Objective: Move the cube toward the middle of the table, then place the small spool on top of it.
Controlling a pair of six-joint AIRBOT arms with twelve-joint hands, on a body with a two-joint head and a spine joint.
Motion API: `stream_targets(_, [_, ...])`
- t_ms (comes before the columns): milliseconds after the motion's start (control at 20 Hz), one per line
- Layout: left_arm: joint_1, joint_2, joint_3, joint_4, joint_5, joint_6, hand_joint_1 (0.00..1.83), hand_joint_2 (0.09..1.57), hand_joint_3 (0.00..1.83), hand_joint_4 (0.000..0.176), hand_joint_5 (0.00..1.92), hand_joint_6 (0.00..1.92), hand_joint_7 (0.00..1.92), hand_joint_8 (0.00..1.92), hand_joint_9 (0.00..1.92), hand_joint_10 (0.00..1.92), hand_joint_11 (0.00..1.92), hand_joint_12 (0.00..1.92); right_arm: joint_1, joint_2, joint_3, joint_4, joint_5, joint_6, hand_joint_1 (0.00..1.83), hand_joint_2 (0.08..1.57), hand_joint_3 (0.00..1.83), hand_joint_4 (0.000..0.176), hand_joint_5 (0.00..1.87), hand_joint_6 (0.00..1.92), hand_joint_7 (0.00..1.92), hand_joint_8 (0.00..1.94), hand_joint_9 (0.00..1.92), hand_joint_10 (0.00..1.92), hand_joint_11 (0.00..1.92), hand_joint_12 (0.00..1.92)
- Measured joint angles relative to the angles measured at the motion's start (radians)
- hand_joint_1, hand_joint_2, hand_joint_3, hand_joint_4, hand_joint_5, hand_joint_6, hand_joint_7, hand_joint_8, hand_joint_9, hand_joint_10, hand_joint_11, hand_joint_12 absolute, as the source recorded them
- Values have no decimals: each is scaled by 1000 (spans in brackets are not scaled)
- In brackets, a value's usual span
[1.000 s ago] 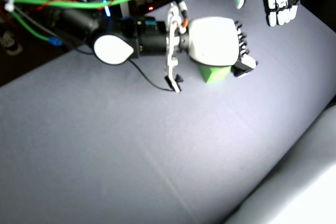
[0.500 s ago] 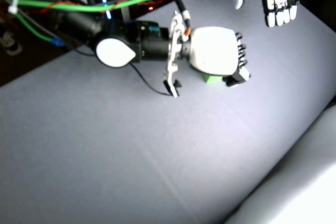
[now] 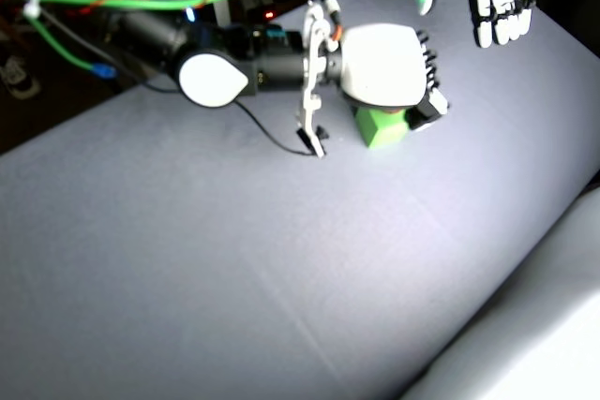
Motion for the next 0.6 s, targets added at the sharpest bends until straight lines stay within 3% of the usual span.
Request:
stream_targets(50, [0, -3, 0, -1, -3, 0, 0, 1214, 2, 67, 382, 2, 335, 0, 274, 2, 0, 577, 0, 0, 7, 1, -3, 0, 1255, 1044, 1, 0, 1149, 591, 1145, 819, 1067, 419, 703, 1223])
stream_targets(100, [0, -6, 0, -3, -4, 0, 0, 1196, 0, 88, 371, 0, 324, 0, 270, 0, 0, 575, 0, 0, 12, 3, -7, 0, 1252, 1045, 0, 3, 1171, 577, 1121, 839, 1057, 389, 672, 1259])
stream_targets(150, [0, -6, 0, -3, 0, -1, 0, 1226, 2, 61, 379, 1, 332, 0, 278, 0, 0, 625, 0, 0, 18, 7, -14, 0, 1246, 1052, 3, 23, 1110, 818, 1132, 693, 1087, 243, 626, 1206])
stream_targets(200, [0, -6, 0, -3, -2, -3, 0, 1226, 2, 61, 379, 1, 332, 0, 278, 0, 0, 625, 0, 0, 20, 9, -19, 0, 1246, 1052, 3, 23, 1110, 818, 1132, 693, 1087, 243, 626, 1206])
stream_targets(250, [0, -6, 0, -2, -2, -3, 0, 1215, 0, 78, 379, 1, 336, 2, 286, 4, 0, 625, 0, 0, 23, 13, -23, 0, 1255, 1044, 0, 0, 1175, 735, 1111, 701, 1081, 216, 564, 1236])
stream_targets(300, [0, -6, 0, -1, -2, -3, 0, 1203, 0, 91, 374, 0, 325, 1, 265, 2, 0, 594, 0, 0, 24, 18, -26, 0, 1257, 1040, 0, 0, 1203, 682, 1097, 734, 1095, 233, 540, 1308])
stream_targets(350, [0, -6, 0, -2, -1, -3, 0, 1213, 1, 80, 374, 1, 328, 3, 263, 2, 0, 584, 0, 0, 29, 21, -26, 0, 1255, 1035, 0, 16, 1206, 637, 1124, 731, 1135, 340, 639, 1351])
stream_targets(400, [0, -6, 0, -2, -2, -4, 0, 1222, 1, 69, 380, 2, 354, 3, 303, 6, 0, 655, 0, 0, 30, 24, -29, 0, 1255, 1040, 0, 1, 1169, 743, 1135, 660, 1101, 333, 665, 1241])
stream_targets(450, [0, -6, 0, -3, -2, -4, 0, 1222, 1, 69, 380, 2, 354, 3, 303, 6, 0, 655, 0, -1, 32, 24, -29, 0, 1255, 1040, 0, 1, 1169, 743, 1135, 660, 1101, 333, 665, 1241])
stream_targets(500, [0, -6, 0, -3, -2, -4, 0, 1223, 1, 74, 379, 1, 353, 1, 304, 5, 0, 662, 0, -3, 32, 24, -29, 0, 1254, 1038, 1, 15, 1186, 616, 1130, 772, 1102, 461, 699, 1314])
stream_targets(550, [0, -7, 0, -2, -2, -7, 0, 1217, 0, 70, 382, 1, 345, 0, 300, 1, 0, 659, 0, -3, 32, 24, -29, 0, 1267, 1028, 0, 0, 1179, 555, 1197, 735, 1120, 600, 775, 1324])
stream_targets(600, [0, -8, 1, -2, -3, -7, 0, 1218, 0, 66, 385, 2, 349, 2, 302, 2, 0, 655, 0, -3, 32, 24, -29, 0, 1266, 1030, 1, 0, 1179, 545, 1186, 763, 1096, 661, 774, 1336])
